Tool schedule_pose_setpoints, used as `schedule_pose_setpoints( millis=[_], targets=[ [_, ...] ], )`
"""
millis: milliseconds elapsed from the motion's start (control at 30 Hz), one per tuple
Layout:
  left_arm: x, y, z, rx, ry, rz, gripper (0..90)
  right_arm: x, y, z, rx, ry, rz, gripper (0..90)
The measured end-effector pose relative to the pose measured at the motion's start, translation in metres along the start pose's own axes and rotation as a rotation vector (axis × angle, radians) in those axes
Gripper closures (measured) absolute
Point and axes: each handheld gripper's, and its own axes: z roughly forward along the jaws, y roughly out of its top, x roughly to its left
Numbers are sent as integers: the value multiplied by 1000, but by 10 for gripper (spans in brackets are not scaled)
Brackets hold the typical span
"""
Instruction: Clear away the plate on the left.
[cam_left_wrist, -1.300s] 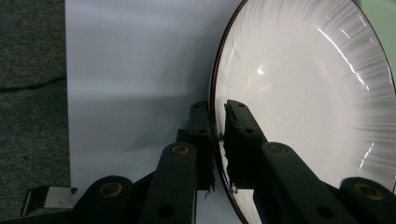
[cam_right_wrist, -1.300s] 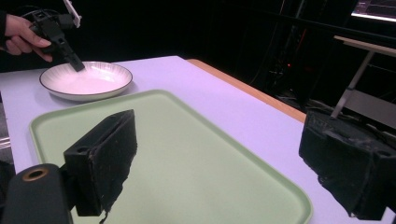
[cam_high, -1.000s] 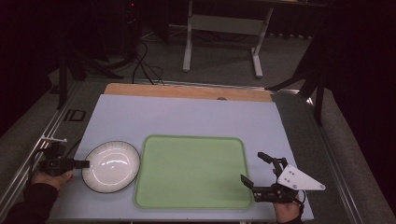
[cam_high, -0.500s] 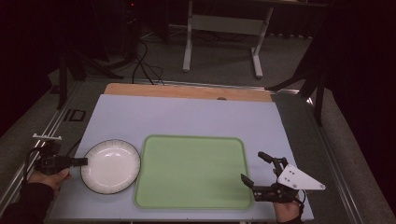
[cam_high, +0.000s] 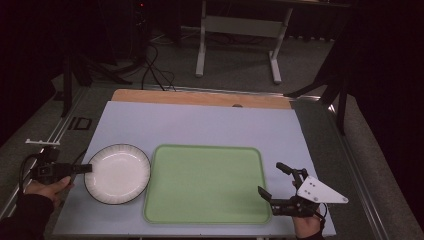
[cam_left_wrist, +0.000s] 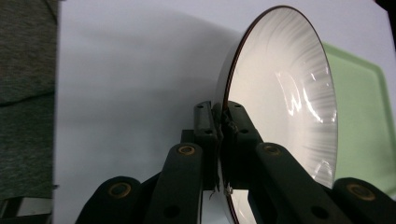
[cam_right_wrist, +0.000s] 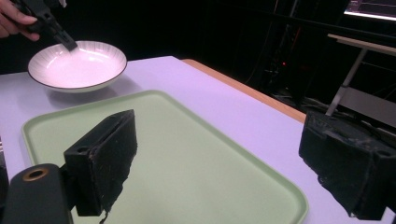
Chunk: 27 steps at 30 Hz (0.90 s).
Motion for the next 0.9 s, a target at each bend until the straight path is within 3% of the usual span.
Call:
schedule_pose_setpoints(
  millis=[300, 400, 533, 567, 633, 900],
  targets=[
    [-22, 6, -5, -10, -34, 1, 859, -1, 0, -1, -4, -6, 4, 111],
    [-31, 8, -6, -8, -33, 28, 859, -1, 0, -1, -2, -6, 5, 111],
    [-42, 10, -5, -13, -62, 61, 853, -1, 0, -1, -4, -9, 5, 111],
    [-45, 10, -3, -13, -47, 72, 854, -1, 0, -1, -4, -11, 5, 112],
    [-47, 10, -2, -13, -54, 72, 855, -1, 0, -1, -4, -12, 5, 111],
    [-74, 13, 15, 17, -99, 119, 857, -1, 0, -1, 0, -15, -2, 111]
  ],
)
